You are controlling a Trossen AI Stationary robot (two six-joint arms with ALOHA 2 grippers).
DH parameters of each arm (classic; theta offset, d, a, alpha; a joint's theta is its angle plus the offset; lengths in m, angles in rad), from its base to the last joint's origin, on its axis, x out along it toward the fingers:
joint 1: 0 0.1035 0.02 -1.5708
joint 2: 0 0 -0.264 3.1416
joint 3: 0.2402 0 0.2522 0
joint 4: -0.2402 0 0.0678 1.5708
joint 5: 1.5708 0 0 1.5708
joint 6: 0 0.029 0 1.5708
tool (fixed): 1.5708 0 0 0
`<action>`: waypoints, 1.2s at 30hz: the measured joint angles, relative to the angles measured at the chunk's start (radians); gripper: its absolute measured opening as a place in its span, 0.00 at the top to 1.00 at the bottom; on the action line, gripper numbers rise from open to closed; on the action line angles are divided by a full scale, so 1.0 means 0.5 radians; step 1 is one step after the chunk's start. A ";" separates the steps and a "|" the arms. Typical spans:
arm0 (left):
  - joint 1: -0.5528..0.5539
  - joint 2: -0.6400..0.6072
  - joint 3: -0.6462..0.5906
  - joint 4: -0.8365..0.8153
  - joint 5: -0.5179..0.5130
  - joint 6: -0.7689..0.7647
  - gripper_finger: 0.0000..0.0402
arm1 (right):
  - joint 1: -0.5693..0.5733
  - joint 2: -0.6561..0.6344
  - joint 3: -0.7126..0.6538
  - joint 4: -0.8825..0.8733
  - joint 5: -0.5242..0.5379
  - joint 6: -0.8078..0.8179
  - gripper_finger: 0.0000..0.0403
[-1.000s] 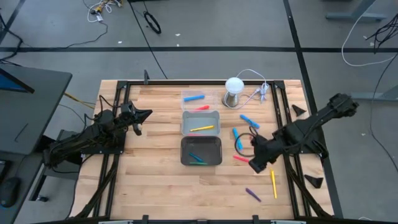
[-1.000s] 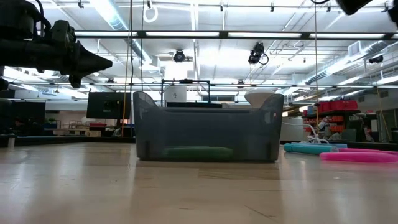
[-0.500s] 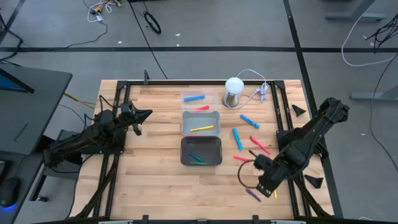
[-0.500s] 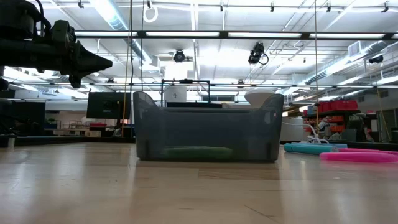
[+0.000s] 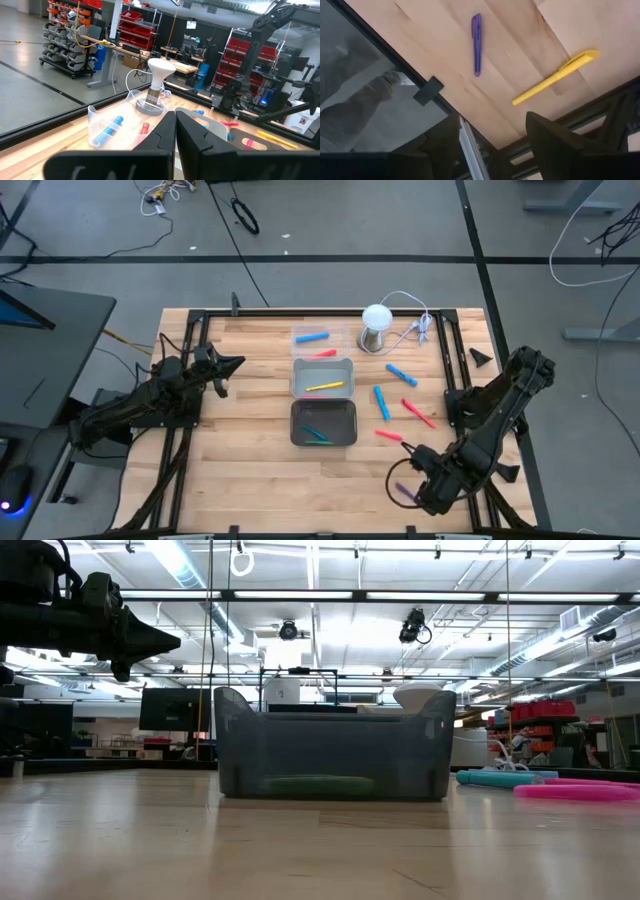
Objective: Pick & Place Markers
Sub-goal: Put the purple pen into the black bin
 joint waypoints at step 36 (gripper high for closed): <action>0.000 0.000 0.000 0.000 0.000 0.001 0.97 | -0.065 0.515 -0.282 0.646 -0.060 -0.225 0.43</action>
